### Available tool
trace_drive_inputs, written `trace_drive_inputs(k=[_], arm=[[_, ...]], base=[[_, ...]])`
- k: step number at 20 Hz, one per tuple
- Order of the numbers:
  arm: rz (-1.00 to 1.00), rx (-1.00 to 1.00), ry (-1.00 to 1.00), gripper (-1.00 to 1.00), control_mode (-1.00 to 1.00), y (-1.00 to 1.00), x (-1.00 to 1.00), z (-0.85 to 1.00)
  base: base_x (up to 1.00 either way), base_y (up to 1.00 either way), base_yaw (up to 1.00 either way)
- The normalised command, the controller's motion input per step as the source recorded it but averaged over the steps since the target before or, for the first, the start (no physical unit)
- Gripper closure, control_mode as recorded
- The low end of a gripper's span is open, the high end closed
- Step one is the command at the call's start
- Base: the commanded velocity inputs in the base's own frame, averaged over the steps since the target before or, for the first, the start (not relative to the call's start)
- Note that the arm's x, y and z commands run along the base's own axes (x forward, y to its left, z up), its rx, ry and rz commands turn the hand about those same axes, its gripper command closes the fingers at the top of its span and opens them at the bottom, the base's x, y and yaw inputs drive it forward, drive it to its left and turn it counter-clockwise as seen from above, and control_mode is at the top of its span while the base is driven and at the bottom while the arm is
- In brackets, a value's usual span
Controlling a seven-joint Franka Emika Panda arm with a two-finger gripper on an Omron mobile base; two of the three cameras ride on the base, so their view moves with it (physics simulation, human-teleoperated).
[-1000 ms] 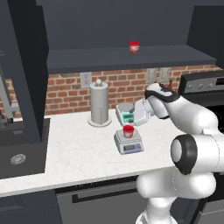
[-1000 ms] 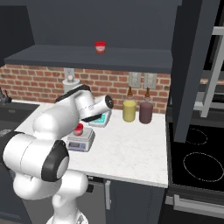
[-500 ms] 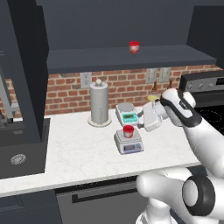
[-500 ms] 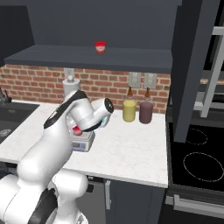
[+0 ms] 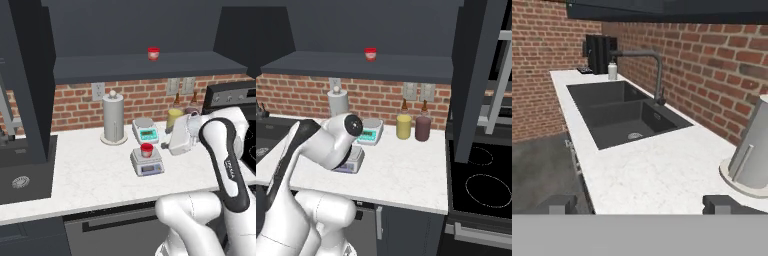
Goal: Pick the jam and place it on the digital scale for weighing, and close the cabinet.
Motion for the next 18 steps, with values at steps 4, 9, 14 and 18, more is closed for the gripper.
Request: trace_drive_inputs(k=[4, 9, 14, 18], arm=[[-0.25, -0.03, 0.00, -1.00, -1.00, 0.39, -1.00, 1.00], [-0.29, -0.04, 0.00, -1.00, -1.00, 0.59, -1.00, 0.99], [-0.33, -0.01, -0.04, -1.00, -1.00, 0.58, -1.00, 1.00], [-0.37, 0.00, -0.27, -1.00, -1.00, 0.10, -1.00, 0.51]], base=[[0.00, 0.00, 0.00], [0.00, 0.00, 0.00], [0.00, 0.00, 0.00], [0.00, 0.00, 0.00]])
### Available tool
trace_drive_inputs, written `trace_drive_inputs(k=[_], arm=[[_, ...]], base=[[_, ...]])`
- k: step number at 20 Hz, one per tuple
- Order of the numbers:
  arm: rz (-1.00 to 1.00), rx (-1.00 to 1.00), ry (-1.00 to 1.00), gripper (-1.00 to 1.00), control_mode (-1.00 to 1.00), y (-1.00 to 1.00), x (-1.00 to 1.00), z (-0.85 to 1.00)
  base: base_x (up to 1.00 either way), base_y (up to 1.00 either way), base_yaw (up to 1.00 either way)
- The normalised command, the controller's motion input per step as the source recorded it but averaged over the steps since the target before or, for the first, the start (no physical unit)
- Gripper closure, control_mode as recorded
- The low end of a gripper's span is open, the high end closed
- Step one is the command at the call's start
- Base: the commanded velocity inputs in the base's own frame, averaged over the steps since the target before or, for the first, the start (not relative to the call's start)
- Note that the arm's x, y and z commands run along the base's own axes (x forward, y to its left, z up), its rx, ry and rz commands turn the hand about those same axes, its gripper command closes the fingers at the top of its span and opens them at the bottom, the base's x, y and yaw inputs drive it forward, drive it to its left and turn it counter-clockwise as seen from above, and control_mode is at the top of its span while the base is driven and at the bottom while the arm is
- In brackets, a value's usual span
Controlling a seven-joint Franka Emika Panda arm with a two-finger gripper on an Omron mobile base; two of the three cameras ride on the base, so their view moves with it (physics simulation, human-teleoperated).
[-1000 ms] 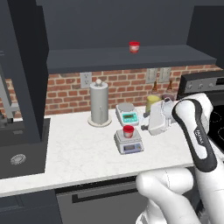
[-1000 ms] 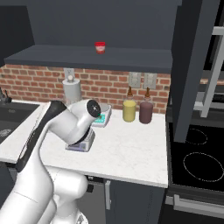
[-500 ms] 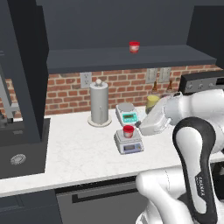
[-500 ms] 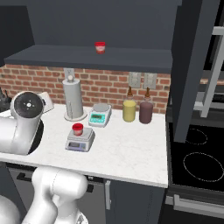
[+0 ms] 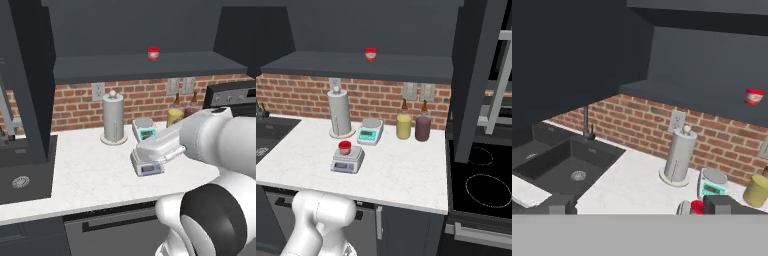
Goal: Pick the jam and place it on the digital scale for weighing, and close the cabinet.
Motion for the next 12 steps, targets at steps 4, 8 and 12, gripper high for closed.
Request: trace_drive_inputs(k=[4, 8, 12], arm=[[-0.23, 0.04, -0.53, -1.00, -1.00, -0.04, -1.00, 0.14], [-0.10, 0.08, -0.54, -1.00, -1.00, 0.14, -1.00, 0.02], [-0.26, 0.12, -0.51, -1.00, -1.00, 0.92, -0.69, 0.00]], base=[[0.00, 0.00, 0.00], [0.00, 0.00, 0.00], [0.00, 0.00, 0.00]])
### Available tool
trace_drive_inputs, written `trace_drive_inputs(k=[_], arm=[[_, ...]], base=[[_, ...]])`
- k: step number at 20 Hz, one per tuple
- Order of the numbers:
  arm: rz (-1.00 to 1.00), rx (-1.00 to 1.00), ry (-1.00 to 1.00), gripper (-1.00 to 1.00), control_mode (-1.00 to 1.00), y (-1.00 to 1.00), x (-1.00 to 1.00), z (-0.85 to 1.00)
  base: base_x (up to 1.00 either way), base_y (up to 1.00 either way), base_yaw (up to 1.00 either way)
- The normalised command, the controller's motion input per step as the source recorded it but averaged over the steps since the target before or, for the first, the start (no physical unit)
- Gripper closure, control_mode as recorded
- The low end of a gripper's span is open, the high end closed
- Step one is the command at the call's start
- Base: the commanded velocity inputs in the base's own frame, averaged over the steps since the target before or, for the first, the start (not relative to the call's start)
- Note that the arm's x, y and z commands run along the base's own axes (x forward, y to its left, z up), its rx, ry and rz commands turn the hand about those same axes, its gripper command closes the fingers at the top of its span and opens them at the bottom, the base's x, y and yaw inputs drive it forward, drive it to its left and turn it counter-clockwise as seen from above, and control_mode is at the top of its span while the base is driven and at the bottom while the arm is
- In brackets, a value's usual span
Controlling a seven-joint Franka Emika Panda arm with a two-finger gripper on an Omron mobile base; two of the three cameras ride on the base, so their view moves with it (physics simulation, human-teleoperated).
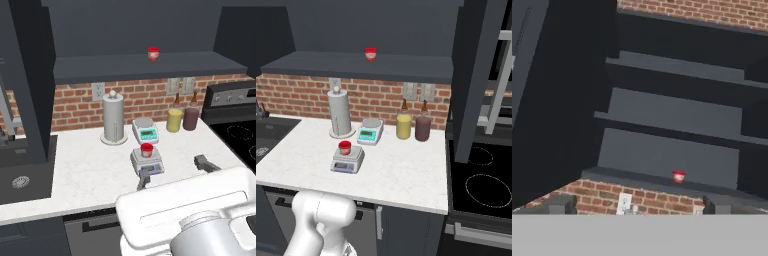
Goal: Pick the jam and place it on the digital scale for weighing, and close the cabinet.
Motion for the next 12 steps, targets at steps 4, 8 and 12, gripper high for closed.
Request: trace_drive_inputs(k=[4, 8, 12], arm=[[-0.31, 0.06, -0.44, -1.00, -1.00, 1.00, -0.20, 0.00], [-0.31, 0.00, -0.31, -1.00, -1.00, 1.00, 0.11, -0.06], [-0.30, -0.01, -0.17, -1.00, -1.00, 0.91, 0.65, -0.15]], base=[[0.00, 0.00, 0.00], [0.00, 0.00, 0.00], [0.00, 0.00, 0.00]])
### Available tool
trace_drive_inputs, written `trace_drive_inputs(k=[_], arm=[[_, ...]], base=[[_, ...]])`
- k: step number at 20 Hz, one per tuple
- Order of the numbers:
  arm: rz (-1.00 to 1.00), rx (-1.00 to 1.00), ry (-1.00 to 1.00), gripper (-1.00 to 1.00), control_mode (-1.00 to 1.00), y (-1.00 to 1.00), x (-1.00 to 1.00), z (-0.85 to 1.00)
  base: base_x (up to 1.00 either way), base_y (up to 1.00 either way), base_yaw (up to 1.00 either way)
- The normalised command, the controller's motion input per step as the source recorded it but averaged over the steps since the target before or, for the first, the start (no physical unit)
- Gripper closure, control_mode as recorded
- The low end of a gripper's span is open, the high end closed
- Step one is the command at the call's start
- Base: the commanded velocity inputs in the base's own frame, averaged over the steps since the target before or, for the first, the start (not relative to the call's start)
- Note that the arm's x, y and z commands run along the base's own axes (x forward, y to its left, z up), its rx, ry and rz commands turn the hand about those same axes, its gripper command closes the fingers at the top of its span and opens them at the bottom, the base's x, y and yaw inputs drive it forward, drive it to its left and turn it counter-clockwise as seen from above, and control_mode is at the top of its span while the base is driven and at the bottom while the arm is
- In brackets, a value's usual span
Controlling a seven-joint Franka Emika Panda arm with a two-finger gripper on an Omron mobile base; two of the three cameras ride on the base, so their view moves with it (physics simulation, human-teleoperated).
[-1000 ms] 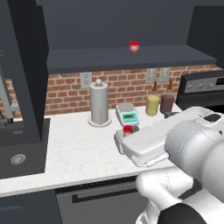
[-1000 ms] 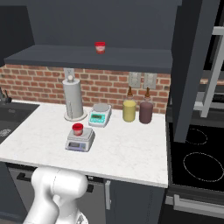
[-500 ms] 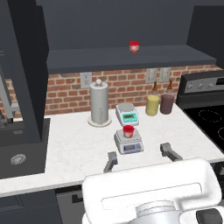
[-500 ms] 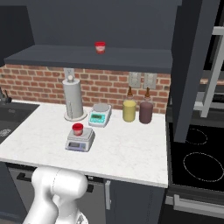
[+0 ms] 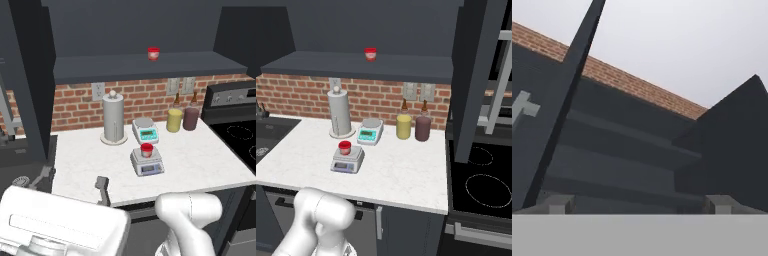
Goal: Pick the jam and place it on the digital scale for weighing, and close the cabinet.
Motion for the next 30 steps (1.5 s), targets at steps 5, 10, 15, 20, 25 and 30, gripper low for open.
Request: trace_drive_inputs(k=[5, 10, 15, 20, 25, 30], arm=[[-0.32, -0.05, -0.04, -1.00, -1.00, 0.69, 0.80, -0.20], [-0.31, -0.05, -0.03, -1.00, -1.00, 0.68, 0.80, -0.17], [-0.33, -0.06, 0.00, -1.00, -1.00, 0.72, 0.79, -0.12], [-0.23, -0.02, 0.00, -1.00, -1.00, 0.45, 0.61, -0.02], [-0.01, 0.01, 0.00, -1.00, -1.00, -0.11, 0.25, 0.00], [0.00, 0.12, -0.03, -1.00, -1.00, -0.68, 0.02, 0.00]], base=[[0.00, 0.00, 0.00], [0.00, 0.00, 0.00], [0.00, 0.00, 0.00], [0.00, 0.00, 0.00], [0.00, 0.00, 0.00], [0.00, 0.00, 0.00]])
